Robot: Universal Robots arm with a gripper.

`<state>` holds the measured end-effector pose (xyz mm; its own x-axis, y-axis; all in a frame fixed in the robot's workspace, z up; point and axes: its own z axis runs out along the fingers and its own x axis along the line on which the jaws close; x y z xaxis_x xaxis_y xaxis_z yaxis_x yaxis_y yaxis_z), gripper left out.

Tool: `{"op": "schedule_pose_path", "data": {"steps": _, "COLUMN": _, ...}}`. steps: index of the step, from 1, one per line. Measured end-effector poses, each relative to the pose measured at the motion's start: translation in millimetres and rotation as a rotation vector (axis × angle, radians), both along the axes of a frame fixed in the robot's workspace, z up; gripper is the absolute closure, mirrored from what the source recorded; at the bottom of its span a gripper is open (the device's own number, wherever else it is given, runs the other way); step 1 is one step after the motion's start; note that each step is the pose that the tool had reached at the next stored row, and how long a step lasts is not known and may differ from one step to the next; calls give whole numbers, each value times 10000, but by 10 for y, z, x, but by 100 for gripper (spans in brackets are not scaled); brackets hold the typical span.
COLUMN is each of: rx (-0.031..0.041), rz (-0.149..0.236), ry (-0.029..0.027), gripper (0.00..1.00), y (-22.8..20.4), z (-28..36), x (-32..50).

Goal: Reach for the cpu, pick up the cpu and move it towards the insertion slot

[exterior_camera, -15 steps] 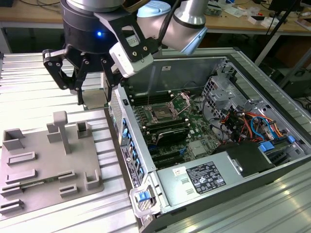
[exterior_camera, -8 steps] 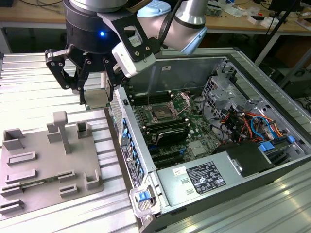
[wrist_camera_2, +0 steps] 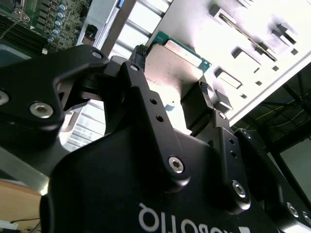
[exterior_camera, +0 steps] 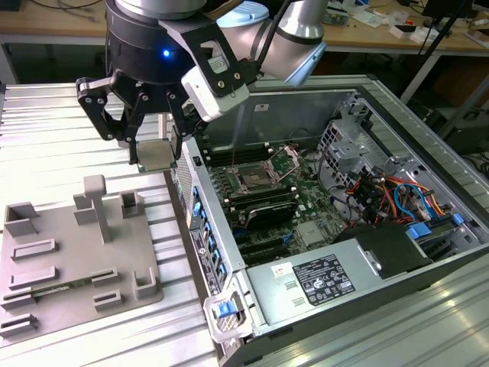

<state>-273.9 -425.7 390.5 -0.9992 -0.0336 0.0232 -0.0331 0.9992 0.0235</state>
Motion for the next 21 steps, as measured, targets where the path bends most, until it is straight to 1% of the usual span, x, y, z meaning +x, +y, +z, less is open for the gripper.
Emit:
{"op": "schedule_pose_path", "data": {"steps": 16, "rx": 1, "rz": -1, "ry": -1, "gripper": 45, "y": 0, "z": 0, "x": 83}}
{"op": "schedule_pose_path", "data": {"steps": 21, "rx": 1, "rz": -1, "ry": -1, "gripper": 45, "y": 0, "z": 0, "x": 138}}
